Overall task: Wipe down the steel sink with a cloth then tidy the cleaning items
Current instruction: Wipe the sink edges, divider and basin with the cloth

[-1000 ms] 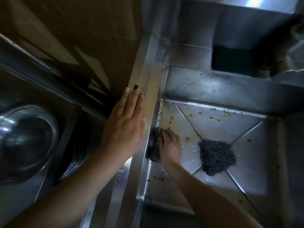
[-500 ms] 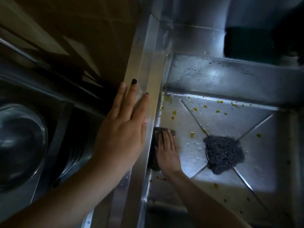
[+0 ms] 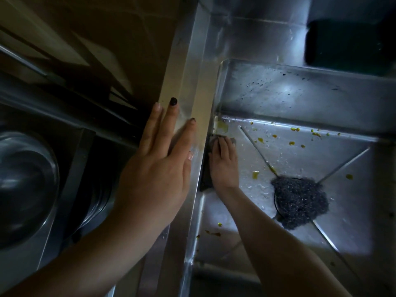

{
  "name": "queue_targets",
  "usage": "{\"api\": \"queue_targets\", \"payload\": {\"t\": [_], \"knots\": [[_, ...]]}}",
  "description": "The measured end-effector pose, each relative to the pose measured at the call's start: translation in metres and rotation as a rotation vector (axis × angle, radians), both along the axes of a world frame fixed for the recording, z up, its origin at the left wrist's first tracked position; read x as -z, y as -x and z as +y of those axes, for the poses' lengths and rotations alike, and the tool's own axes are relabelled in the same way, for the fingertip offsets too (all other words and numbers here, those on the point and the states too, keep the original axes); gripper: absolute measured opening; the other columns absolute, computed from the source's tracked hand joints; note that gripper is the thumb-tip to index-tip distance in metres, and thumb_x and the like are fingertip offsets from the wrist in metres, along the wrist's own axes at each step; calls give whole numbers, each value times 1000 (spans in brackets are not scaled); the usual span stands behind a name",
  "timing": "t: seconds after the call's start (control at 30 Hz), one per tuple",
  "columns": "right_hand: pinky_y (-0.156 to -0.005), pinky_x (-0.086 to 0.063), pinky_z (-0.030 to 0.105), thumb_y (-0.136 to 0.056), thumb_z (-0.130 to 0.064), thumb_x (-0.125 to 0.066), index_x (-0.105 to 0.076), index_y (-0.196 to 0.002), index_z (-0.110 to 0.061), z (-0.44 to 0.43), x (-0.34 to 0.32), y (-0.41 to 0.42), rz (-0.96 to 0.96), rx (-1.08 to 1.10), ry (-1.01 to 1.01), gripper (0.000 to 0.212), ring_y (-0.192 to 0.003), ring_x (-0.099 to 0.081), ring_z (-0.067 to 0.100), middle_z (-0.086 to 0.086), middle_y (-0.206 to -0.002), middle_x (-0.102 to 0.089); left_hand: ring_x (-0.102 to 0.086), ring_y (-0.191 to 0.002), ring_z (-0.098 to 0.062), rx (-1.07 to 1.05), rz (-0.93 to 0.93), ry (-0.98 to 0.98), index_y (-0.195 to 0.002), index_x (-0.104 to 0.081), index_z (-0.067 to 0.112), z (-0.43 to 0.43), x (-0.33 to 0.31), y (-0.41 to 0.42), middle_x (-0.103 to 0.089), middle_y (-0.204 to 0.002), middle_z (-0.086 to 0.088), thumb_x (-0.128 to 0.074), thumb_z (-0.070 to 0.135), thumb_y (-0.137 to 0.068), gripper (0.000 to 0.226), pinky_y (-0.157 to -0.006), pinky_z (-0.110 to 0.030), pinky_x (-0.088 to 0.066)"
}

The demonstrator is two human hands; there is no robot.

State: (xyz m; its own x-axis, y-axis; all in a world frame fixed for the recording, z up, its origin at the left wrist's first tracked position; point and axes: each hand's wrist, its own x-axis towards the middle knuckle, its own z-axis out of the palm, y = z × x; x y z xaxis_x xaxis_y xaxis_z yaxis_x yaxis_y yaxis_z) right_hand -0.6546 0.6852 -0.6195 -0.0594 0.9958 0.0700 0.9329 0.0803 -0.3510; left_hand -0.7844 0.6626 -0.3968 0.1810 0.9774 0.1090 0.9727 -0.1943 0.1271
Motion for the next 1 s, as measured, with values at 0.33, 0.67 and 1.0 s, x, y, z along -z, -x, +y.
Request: {"api": "queue_targets", "payload": {"t": [0.33,0.67,1.0], "knots": [[-92,-50,45,-84,-27,-38,-64,-110,5,54,-2,-11,-132,26,37,49,-109,-59,40,25,-115,-62,-20,-140,-30,-9,-34,-35,-135,-45,14,1,4,0,-28,-150,-14,-34,22,-94,44,-109,-23,-11],[-100,-42,47,-87,-26,-38,-60,-119,1,-38,-8,-6,-122,48,20,47,-121,-52,36,22,-124,-59,-19,-141,-29,-18,6,-13,-137,-43,14,0,3,0,-28,-150,-13,-29,26,-94,46,-97,-32,-25],[-99,-42,49,-86,-23,-38,-60,-116,6,-4,-7,2,-67,24,46,47,-118,-53,39,26,-122,-58,-19,-141,-28,-15,2,-19,-137,-43,15,0,2,0,-28,-151,-12,-28,27,-95,46,-102,-29,-25]]}}
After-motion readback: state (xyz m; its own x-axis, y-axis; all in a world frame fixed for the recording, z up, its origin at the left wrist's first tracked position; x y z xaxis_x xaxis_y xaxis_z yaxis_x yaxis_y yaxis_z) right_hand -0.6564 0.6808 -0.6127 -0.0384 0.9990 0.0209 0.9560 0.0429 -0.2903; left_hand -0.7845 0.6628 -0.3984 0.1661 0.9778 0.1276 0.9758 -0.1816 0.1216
